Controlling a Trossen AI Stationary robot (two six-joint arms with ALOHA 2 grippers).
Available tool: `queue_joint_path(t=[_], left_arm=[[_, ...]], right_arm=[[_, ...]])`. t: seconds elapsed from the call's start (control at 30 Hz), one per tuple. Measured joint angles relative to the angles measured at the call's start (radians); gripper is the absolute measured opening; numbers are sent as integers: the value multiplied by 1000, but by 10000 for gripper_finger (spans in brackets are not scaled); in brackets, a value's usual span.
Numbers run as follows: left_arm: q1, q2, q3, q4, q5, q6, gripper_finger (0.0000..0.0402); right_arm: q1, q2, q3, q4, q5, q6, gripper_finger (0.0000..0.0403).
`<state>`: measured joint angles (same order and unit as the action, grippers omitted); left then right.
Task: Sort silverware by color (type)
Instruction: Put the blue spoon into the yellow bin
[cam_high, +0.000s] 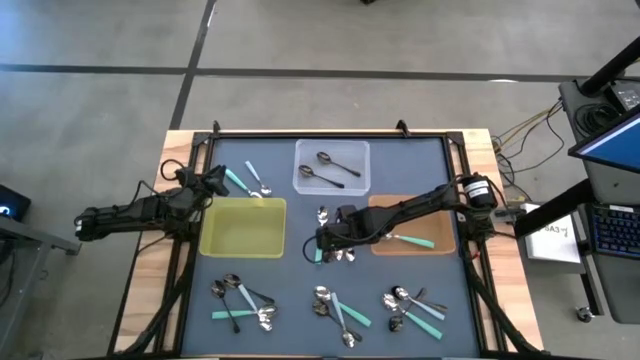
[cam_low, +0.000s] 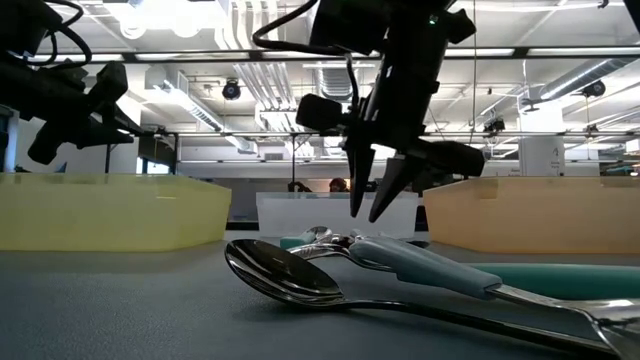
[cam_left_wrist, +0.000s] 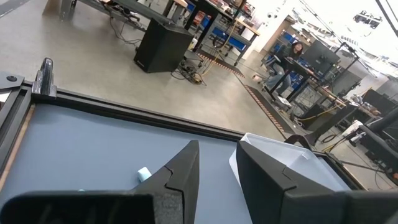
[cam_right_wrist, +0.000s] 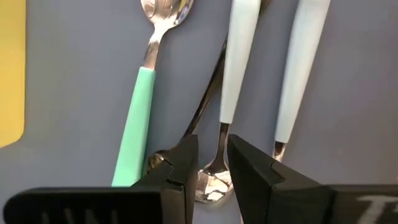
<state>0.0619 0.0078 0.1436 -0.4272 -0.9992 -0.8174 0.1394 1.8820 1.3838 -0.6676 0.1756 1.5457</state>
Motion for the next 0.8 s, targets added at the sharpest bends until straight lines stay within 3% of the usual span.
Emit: queue_joint_path(t=[0.17,0.37,0.8], left_arm=[[0,0,0,0,0,0,89],[0,0,0,0,0,0,89],[0,0,0,0,0,0,89]], right_arm=[[0,14,0,3,-4,-19,77],[-2,82,6,8,-103,-46,77],[-5,118,63,-30,-103,-93,77]])
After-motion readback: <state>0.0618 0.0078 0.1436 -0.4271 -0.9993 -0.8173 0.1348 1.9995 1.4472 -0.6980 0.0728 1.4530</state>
